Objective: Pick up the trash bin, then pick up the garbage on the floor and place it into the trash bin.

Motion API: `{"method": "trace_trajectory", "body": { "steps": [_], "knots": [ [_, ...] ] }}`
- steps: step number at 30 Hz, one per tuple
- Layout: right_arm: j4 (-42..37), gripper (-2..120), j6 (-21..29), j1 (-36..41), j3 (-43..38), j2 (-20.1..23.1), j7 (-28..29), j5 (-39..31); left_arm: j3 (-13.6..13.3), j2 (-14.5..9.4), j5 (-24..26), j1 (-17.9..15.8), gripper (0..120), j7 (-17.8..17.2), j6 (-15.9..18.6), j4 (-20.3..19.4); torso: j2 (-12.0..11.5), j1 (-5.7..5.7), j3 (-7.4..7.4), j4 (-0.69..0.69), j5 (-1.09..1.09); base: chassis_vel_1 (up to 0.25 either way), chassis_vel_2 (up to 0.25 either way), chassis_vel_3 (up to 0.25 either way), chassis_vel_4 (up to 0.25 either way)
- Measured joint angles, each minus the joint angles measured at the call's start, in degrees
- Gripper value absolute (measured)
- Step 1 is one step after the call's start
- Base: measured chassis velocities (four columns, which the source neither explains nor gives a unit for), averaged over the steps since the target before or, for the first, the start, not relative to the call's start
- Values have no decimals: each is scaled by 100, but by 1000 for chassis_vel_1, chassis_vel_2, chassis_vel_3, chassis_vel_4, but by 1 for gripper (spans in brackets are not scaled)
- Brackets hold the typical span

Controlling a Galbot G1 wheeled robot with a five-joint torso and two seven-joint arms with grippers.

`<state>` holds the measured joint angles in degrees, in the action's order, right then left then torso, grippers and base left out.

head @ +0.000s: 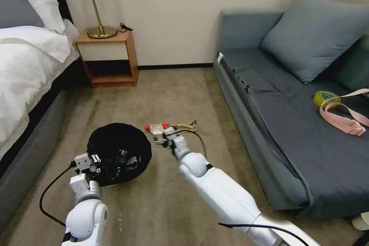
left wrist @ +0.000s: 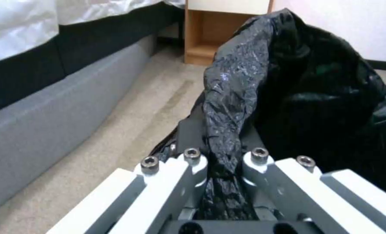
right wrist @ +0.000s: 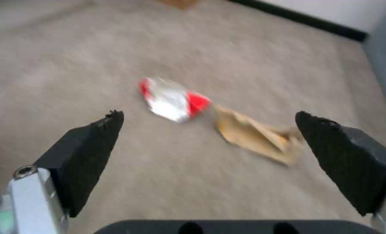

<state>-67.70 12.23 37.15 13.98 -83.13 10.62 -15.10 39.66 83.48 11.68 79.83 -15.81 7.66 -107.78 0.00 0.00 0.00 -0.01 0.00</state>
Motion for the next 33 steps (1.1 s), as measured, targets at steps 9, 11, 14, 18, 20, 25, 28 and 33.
{"method": "trace_trajectory", "body": {
  "steps": [9, 11, 14, 18, 20, 25, 28, 33],
  "knots": [
    [237, 100, 17, 366, -586, 82, -2, 269, 128, -150, -59, 3, 4, -137, -121, 136, 0, 0, 0, 1, 0, 0, 0, 0, 0],
    [258, 100, 25, 385, -611, 72, -20, 271, 140, -163, -53, 9, 4, -141, -125, 138, 0, 0, 0, 1, 0, 0, 0, 0, 0],
    [301, 100, 58, 421, -641, 46, -115, 261, 188, -214, -6, 37, 4, -169, -137, 142, 0, 0, 0, 1, 0, 0, 0, 0, 0],
    [302, 100, 71, 421, -650, 20, -172, 203, 198, -239, 24, 63, 4, -183, -137, 142, 0, 0, 0, 2, 0, 0, 0, 0, 0],
    [298, 100, 71, 418, -641, 8, -197, 182, 198, -245, 24, 72, 4, -185, -137, 139, 0, 0, 0, 1, -1, 0, 0, 0, 0],
    [287, 100, 42, 447, -597, -6, -261, 177, 188, -253, 13, 90, 4, -187, -135, 89, 0, 0, 0, 2, 0, 0, 0, 0, 0],
    [285, 100, -28, 482, -558, 2, -356, 178, 170, -247, -2, 93, 4, -186, -122, 75, 0, 0, 0, 1, 0, 0, 0, 0, 0],
    [279, 100, -65, 502, -474, 45, -427, 179, 144, -228, -21, 105, 4, -186, -117, 75, 0, 0, 0, 1, -1, -26, 21, 30, -30]
  ]
}}
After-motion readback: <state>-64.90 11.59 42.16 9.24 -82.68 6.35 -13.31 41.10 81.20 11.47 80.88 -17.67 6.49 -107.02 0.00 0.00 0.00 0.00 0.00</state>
